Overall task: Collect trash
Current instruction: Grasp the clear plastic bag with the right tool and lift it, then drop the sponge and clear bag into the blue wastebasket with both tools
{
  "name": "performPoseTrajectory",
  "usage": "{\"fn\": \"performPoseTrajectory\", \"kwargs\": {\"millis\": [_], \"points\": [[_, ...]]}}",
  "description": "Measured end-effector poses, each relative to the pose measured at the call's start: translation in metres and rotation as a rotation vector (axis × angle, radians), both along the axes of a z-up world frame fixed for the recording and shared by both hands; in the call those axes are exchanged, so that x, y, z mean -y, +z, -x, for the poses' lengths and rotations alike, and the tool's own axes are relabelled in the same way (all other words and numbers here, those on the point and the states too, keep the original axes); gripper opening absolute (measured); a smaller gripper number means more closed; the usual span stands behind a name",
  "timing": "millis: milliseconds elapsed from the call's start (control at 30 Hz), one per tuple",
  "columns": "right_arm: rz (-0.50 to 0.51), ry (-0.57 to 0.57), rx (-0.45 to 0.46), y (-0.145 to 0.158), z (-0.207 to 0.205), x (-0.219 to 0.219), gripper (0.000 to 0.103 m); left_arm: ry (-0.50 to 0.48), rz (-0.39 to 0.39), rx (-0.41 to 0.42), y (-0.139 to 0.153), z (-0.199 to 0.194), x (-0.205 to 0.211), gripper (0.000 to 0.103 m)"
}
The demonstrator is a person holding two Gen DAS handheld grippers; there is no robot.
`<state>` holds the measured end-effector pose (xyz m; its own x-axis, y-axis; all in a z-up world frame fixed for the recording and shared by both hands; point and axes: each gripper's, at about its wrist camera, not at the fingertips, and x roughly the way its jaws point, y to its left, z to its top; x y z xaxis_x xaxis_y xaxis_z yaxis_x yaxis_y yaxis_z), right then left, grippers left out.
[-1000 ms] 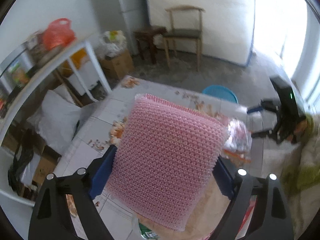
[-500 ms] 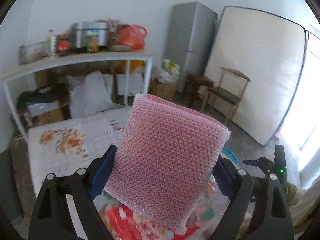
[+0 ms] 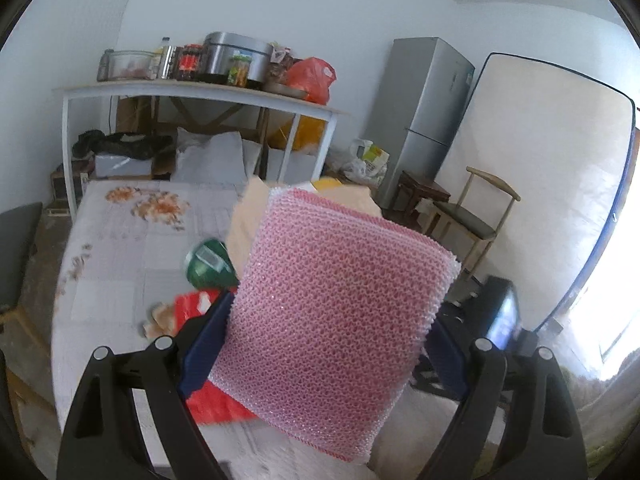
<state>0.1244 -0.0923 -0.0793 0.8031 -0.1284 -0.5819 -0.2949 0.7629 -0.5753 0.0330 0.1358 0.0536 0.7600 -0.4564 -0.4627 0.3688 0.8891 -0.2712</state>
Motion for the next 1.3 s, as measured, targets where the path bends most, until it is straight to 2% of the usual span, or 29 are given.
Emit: {"fn": "performPoseTrajectory", "kwargs": {"millis": [33,167,267,367,533,700,800,1033,1100,1167,1267,1300], "points": [[0.019,-0.002,0.005,-0.002,0.000,-0.001,0.057,-0.005,-0.012,0.002,-0.003,0.005,0.004,0.086],[0.108,-0.026,0.036,-0.008,0.001,-0.006,0.026,-0.032,-0.054,0.010,-0.015,0.021,0.020,0.086],[0.078,-0.045,0.053,0.003,0.010,0.000,0.017,-0.060,-0.095,0.014,-0.022,0.029,0.034,0.086],[0.021,-0.084,0.080,0.021,0.016,0.011,0.008,-0.093,-0.092,0.014,-0.026,0.037,0.045,0.086],[-0.177,-0.163,0.084,0.058,0.019,0.051,0.004,-0.117,-0.084,0.027,-0.024,0.038,0.058,0.086],[-0.405,-0.226,0.065,0.095,0.021,0.108,0.003,-0.185,-0.077,0.036,-0.016,0.030,0.089,0.086],[-0.471,-0.265,0.097,0.113,0.032,0.136,0.003,-0.228,-0.094,0.056,-0.009,0.022,0.118,0.086],[-0.572,-0.415,0.156,0.131,0.057,0.213,0.003,-0.357,-0.093,0.055,0.010,-0.012,0.206,0.086],[-0.587,-0.474,0.166,0.128,0.063,0.235,0.003,-0.410,-0.109,0.025,0.017,-0.030,0.245,0.086],[-0.645,-0.540,0.155,0.121,0.066,0.265,0.003,-0.453,-0.107,-0.026,0.019,-0.050,0.278,0.086],[-0.751,-0.646,0.116,0.104,0.067,0.310,0.003,-0.551,-0.066,-0.266,0.007,-0.098,0.341,0.086],[-0.782,-0.673,0.105,0.098,0.067,0.323,0.003,-0.571,-0.041,-0.393,-0.005,-0.118,0.366,0.086]]}}
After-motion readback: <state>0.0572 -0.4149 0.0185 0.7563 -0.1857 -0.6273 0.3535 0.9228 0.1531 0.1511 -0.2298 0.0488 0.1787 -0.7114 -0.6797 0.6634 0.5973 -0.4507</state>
